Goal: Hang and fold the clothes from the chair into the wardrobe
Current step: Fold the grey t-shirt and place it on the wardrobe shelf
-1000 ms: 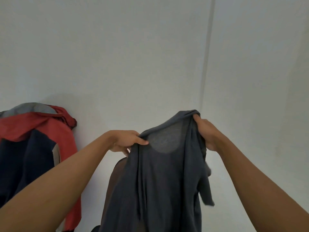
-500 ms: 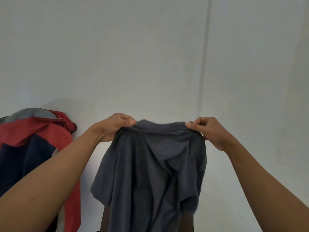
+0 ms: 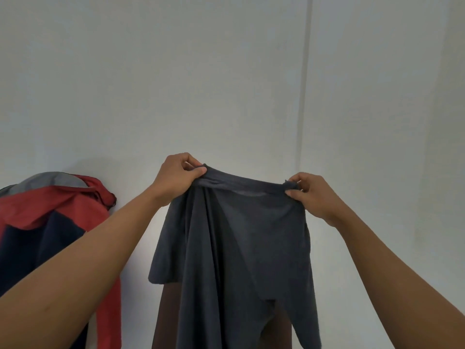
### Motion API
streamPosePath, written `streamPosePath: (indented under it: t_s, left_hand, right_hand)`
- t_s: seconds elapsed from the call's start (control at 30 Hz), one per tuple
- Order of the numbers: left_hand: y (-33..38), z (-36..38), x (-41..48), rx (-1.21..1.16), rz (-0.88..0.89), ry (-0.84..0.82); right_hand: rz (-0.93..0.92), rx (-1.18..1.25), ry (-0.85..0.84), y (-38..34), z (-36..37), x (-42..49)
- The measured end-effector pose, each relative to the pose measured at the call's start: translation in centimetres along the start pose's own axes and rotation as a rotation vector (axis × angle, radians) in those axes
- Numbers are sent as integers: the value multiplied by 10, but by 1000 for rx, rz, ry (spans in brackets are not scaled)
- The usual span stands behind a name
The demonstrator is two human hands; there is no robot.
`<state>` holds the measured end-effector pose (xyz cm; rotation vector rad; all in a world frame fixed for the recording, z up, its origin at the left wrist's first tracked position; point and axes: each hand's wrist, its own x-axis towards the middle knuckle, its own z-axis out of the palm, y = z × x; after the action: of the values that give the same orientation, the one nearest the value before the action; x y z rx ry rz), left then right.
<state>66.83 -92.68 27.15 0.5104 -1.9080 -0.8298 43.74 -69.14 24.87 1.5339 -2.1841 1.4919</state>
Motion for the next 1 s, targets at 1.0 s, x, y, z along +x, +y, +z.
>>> streamPosePath:
  t_s: [1.0]
  left_hand:
    - [19, -49, 6, 186, 69, -362]
  right_hand:
    - [5, 126, -66, -23, -30, 1]
